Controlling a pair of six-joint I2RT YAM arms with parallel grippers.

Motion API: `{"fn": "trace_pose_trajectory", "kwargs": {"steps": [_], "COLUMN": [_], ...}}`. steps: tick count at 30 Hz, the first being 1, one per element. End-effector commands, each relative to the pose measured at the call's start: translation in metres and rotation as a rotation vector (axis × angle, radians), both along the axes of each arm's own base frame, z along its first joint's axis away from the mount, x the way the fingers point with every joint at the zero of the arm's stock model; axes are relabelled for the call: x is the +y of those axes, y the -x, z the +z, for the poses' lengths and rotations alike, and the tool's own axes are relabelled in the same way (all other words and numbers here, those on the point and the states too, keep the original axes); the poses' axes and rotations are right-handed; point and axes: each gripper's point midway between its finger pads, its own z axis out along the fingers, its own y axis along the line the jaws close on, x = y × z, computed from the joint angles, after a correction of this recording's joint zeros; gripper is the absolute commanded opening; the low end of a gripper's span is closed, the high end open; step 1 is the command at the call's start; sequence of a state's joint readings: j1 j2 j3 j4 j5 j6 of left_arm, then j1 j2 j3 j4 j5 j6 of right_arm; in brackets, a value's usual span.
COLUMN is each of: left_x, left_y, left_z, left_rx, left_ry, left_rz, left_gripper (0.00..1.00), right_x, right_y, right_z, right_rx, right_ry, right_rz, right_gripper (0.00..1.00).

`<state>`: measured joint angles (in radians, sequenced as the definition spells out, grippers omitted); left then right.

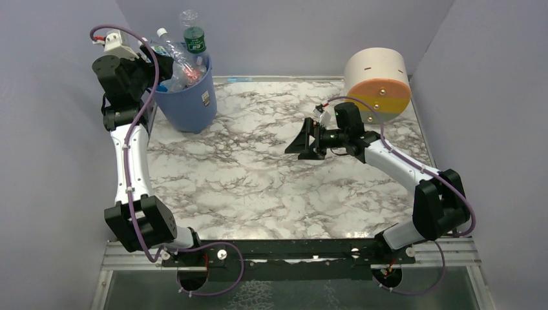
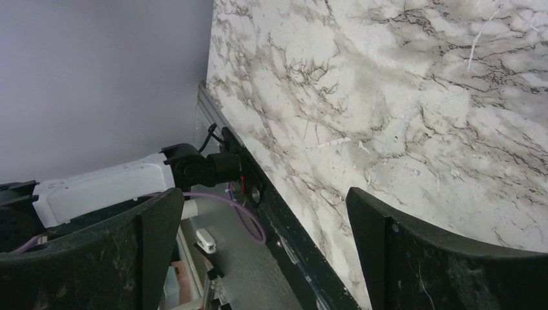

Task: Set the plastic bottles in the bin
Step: Reset both arms

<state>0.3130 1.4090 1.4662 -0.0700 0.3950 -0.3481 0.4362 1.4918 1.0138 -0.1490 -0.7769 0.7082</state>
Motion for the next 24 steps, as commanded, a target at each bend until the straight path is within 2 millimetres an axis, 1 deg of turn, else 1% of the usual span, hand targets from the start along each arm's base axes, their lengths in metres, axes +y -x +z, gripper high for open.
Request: {"fn": "trace_pose_trajectory", "kwargs": {"steps": [1, 3, 7, 13, 18, 20, 21, 24], "left_x": [-0.024, -0.03, -0.04, -0.058, -0.059, -0.057, -0.056, -0.053], "left_y": [0.008, 0.009, 0.01, 0.006, 0.009, 0.009, 0.009, 0.008], "left_z": [0.02, 0.017, 0.009, -0.015, -0.031, -0.031, -0.043, -0.054], "left_rx": [-0.035, -0.026, -0.008, 0.042, 0.073, 0.069, 0.093, 0.108], "left_ry": [0.078, 0.095, 0.105, 0.106, 0.095, 0.083, 0.084, 0.079], "left_rz": [-0.117, -0.132, -0.145, -0.176, -0.162, -0.15, -0.145, -0.133], "left_gripper": [0.67, 0.65, 0.64, 0.63, 0.62, 0.62, 0.62, 0.62], "right_x": [0.001, 0.001, 0.001, 0.002, 0.001, 0.001, 0.001, 0.001], "right_y": [0.0, 0.0, 0.0, -0.001, 0.0, 0.0, 0.0, 0.001], "right_z": [0.011, 0.011, 0.01, 0.01, 0.008, 0.007, 0.006, 0.004], "right_rx": [-0.023, -0.023, -0.022, -0.022, -0.019, -0.017, -0.014, -0.01], "right_ry": [-0.037, -0.037, -0.039, -0.039, -0.037, -0.038, -0.037, -0.037], "right_rz": [0.014, 0.014, 0.014, 0.015, 0.014, 0.014, 0.014, 0.013], "right_gripper": [0.99, 0.99, 1.0, 1.0, 1.0, 1.0, 1.0, 1.0]}}
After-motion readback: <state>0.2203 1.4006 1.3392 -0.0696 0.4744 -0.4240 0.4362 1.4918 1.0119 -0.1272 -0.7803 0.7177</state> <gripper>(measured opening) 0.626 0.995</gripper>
